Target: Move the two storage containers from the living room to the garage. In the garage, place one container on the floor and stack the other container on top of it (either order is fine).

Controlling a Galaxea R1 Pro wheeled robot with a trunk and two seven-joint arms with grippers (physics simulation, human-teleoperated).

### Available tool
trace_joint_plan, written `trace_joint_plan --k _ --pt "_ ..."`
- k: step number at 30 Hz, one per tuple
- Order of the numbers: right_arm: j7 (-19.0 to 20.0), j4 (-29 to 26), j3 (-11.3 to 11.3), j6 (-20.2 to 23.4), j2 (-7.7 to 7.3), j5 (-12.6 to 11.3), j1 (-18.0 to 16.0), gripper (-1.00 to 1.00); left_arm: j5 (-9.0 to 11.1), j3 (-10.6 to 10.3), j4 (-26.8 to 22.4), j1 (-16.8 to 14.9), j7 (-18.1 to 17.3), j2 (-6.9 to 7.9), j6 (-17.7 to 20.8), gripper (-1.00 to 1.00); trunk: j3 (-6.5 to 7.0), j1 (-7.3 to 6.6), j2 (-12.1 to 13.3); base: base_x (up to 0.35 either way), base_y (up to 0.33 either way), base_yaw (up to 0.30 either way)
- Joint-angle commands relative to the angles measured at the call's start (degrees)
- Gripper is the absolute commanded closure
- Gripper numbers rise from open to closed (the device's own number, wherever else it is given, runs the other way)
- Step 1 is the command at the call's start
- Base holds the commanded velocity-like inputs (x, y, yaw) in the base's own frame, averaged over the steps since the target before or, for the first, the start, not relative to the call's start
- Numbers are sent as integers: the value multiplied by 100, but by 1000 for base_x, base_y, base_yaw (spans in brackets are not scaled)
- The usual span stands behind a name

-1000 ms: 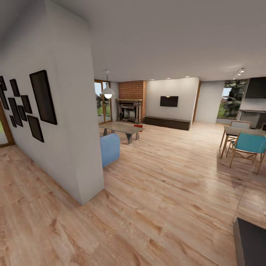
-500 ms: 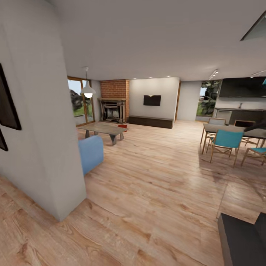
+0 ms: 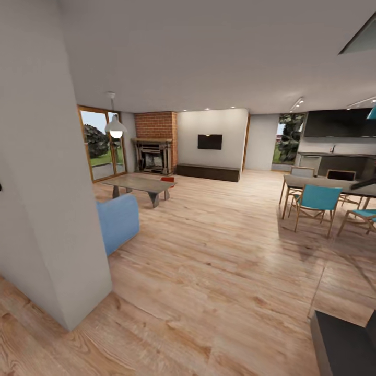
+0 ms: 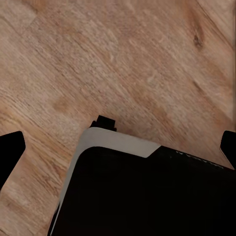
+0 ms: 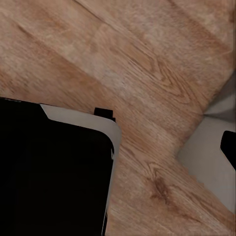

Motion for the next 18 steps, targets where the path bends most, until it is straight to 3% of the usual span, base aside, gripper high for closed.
trace_joint_plan --k 1,18 --pt "7 18 49 -34 3 -58 -8 -100 45 -49 1 -4 14 0 -12 -100 -9 5 -7 323 0 0" --pt "4 17 14 -58 19 -58 -8 -100 50 -49 1 -4 14 -4 -29 -100 -9 5 -7 323 0 -9"
